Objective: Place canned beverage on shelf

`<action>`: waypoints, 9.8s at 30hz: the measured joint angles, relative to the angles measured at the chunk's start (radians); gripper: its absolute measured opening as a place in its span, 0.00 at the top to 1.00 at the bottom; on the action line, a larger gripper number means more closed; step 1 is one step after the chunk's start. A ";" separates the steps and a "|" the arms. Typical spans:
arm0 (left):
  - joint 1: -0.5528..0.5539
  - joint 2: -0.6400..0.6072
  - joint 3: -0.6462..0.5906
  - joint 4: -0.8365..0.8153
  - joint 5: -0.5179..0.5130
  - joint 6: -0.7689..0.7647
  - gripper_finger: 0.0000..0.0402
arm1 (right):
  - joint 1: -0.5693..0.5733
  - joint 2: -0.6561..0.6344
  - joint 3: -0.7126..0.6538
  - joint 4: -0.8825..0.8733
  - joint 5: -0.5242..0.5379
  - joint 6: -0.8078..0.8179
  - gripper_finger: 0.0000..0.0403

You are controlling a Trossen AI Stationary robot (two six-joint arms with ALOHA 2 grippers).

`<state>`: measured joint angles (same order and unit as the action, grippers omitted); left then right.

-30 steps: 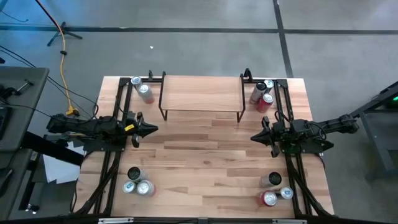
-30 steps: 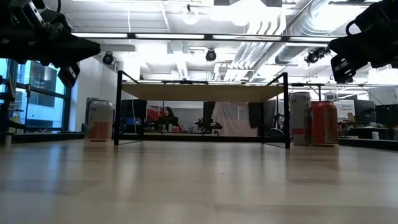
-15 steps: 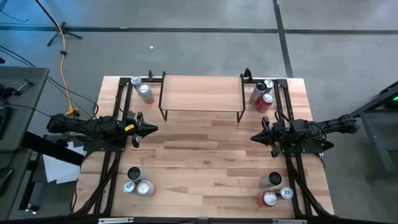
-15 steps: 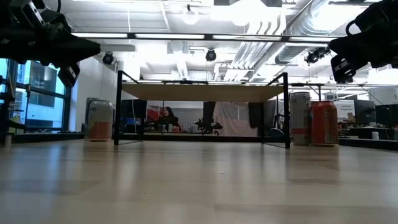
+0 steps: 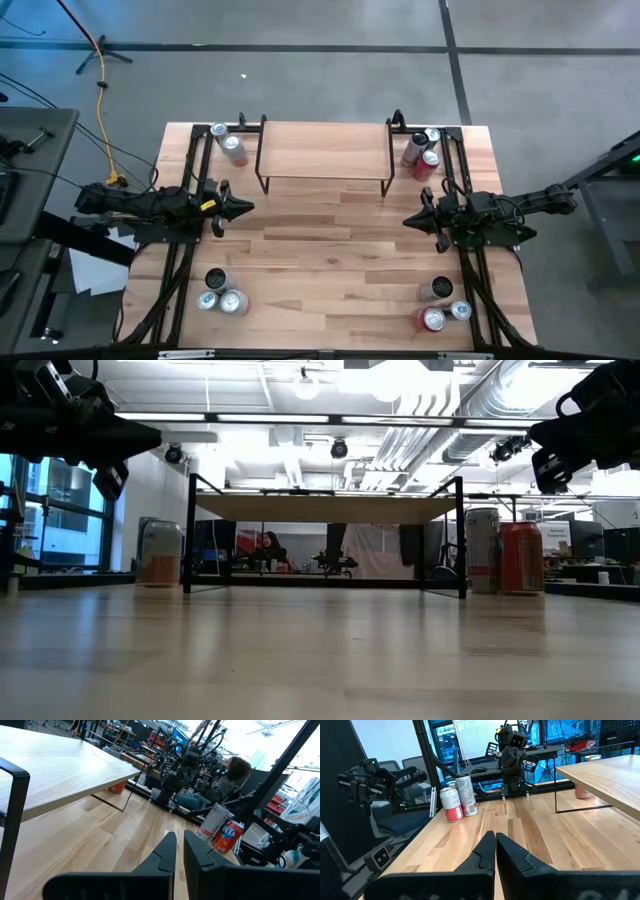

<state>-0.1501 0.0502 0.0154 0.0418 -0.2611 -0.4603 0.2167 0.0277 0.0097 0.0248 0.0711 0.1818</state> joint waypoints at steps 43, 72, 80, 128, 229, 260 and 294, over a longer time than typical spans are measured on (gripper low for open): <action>0.000 0.000 0.000 0.000 0.000 0.000 1.00 | -0.001 0.070 0.047 0.608 0.696 0.499 1.00; 0.000 0.000 0.000 0.000 0.000 0.000 1.00 | -0.461 0.792 1.050 -1.155 0.598 1.074 0.26; 0.000 0.000 0.000 0.000 0.000 0.000 1.00 | -0.775 1.042 1.122 -1.326 0.167 0.812 0.26; 0.000 0.000 0.000 0.000 0.000 0.000 1.00 | -1.089 1.225 1.122 -1.291 0.011 -0.137 0.14; 0.000 0.000 0.000 0.000 0.000 0.000 1.00 | -0.717 1.133 1.483 -1.502 -0.522 0.039 0.31; 0.000 0.000 0.000 0.006 -0.006 0.026 1.00 | -0.609 1.792 2.155 -1.586 -0.065 -0.130 0.31; 0.222 0.853 0.751 -0.072 -0.143 0.231 0.54 | -0.603 1.792 2.153 -1.596 -0.080 -0.065 0.31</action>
<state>0.0716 0.9028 0.7664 -0.0307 -0.4043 -0.2292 -0.3859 1.8194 2.1630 -1.5711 -0.0086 0.1164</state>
